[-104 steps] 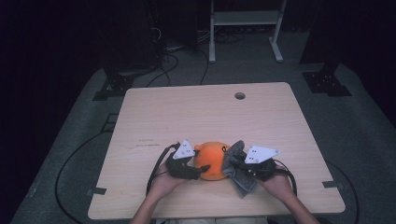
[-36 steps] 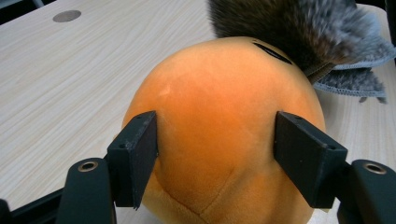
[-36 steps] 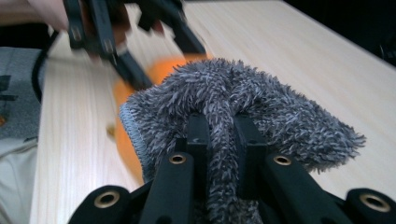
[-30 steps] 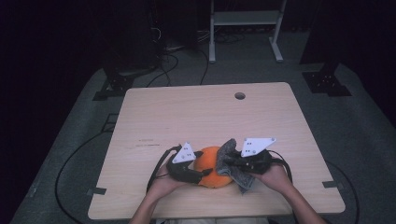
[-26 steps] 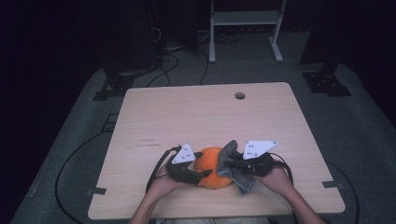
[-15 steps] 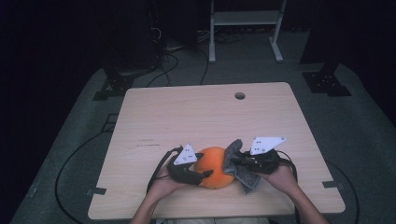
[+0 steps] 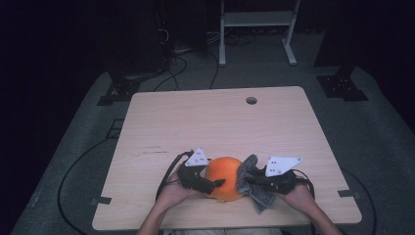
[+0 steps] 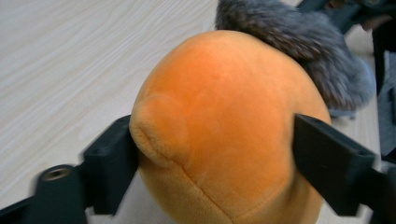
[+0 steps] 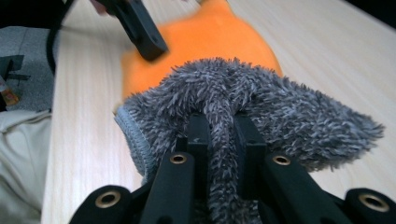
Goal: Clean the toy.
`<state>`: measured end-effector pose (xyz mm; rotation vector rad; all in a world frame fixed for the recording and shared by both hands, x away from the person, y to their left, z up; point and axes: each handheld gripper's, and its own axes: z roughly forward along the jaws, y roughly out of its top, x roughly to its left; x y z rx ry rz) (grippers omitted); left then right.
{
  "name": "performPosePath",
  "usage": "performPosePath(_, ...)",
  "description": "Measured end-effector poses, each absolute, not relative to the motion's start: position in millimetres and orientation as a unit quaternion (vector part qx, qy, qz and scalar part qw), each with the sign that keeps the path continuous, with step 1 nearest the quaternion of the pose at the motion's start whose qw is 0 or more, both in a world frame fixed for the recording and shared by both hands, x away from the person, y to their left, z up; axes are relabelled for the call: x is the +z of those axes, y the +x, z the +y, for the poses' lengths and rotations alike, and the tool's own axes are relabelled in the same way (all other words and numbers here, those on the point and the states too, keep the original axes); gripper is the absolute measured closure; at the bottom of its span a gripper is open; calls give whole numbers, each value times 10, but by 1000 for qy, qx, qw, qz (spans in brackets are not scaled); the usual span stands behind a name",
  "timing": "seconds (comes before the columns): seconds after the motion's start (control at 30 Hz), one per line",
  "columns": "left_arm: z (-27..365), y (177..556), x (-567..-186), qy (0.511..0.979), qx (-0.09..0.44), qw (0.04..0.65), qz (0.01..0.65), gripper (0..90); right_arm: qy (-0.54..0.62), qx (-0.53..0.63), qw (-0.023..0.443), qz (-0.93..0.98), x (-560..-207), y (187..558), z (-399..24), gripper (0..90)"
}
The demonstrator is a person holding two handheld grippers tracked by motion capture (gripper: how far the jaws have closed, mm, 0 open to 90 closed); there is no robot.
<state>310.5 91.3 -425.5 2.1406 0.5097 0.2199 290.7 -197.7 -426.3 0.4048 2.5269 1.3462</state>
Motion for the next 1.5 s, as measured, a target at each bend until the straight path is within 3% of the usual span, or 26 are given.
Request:
performPosePath(0.23, 907, 3070, -4275, 869, 100, 448, 185, 249, 189, 457, 118, 861, -4258, 3005, -2258, 789)
performPosePath(0.43, 904, 3032, -4277, 874, 106, 445, 164, 266, 147, 482, 114, 856, -3970, 3079, -1938, 789)
performPosePath(0.53, 939, 3023, -4291, 876, 104, 442, 162, 274, 139, 454, 116, 872, -4034, 3130, -1830, 790)
performPosePath(0.83, 939, 2999, -4290, 875, 105, 444, 161, 273, 192, 441, 90, 872, -4292, 3144, -2161, 790)
performPosePath(0.97, 908, 2987, -4286, 875, 109, 446, 156, 273, 180, 452, 93, 869, -4179, 3128, -2177, 790)
performPosePath(1.23, 921, 2990, -4293, 875, 106, 446, 154, 278, 125, 453, 100, 877, -3929, 3175, -1741, 789)
performPosePath(1.5, 900, 2987, -4278, 872, 109, 452, 156, 281, 177, 432, 90, 880, -4074, 3268, -2024, 789)
